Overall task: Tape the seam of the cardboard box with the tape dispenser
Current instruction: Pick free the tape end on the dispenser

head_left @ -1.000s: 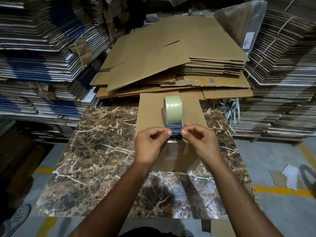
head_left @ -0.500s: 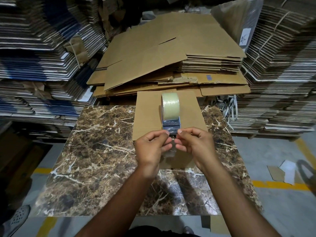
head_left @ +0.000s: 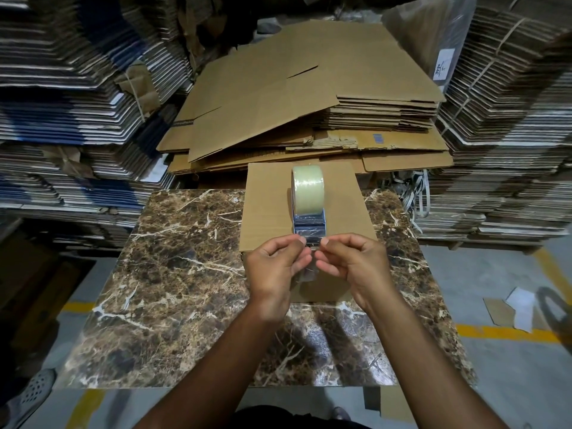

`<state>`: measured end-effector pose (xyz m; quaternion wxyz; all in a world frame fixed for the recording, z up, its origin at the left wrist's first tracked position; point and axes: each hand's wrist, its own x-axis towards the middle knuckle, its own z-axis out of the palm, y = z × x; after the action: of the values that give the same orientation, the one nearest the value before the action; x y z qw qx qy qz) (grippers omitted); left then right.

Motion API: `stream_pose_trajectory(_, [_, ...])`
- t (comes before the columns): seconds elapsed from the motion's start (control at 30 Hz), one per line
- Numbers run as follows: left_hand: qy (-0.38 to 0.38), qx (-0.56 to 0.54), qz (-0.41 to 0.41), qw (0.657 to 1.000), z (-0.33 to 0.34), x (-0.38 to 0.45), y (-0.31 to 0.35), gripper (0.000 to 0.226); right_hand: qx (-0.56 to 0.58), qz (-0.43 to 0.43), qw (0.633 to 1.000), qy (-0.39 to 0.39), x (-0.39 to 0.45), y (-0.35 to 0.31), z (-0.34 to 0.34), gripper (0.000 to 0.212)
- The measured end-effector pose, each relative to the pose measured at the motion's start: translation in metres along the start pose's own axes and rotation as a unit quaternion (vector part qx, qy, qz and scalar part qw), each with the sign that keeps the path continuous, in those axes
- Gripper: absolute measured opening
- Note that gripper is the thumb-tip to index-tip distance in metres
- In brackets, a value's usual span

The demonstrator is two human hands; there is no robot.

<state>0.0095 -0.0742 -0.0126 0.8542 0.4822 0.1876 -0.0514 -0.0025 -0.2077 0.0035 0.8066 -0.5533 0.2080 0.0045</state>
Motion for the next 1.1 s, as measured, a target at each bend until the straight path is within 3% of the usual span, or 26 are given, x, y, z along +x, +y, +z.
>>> stream_pose_trajectory(0.43, [-0.004,-0.016,0.014,1.0,-0.001,0.001,-0.006,0.007,0.008,-0.008,1.0,0.027,0.003,0.005,0.008,0.011])
stream_pose_trajectory(0.6, [0.001,-0.018,0.017,1.0,-0.001,0.003,-0.008,0.008,0.029,-0.011,0.999,0.035,0.0,0.006,0.008,0.022])
stream_pose_trajectory(0.77, [0.012,-0.025,0.032,0.999,-0.001,0.004,-0.009,0.032,0.047,-0.004,0.999,0.028,-0.001,0.008,0.005,0.031])
stream_pose_trajectory(1.1, [-0.009,0.039,0.018,0.999,0.004,0.004,-0.002,0.045,0.024,0.018,1.0,0.005,0.005,0.009,0.002,0.033])
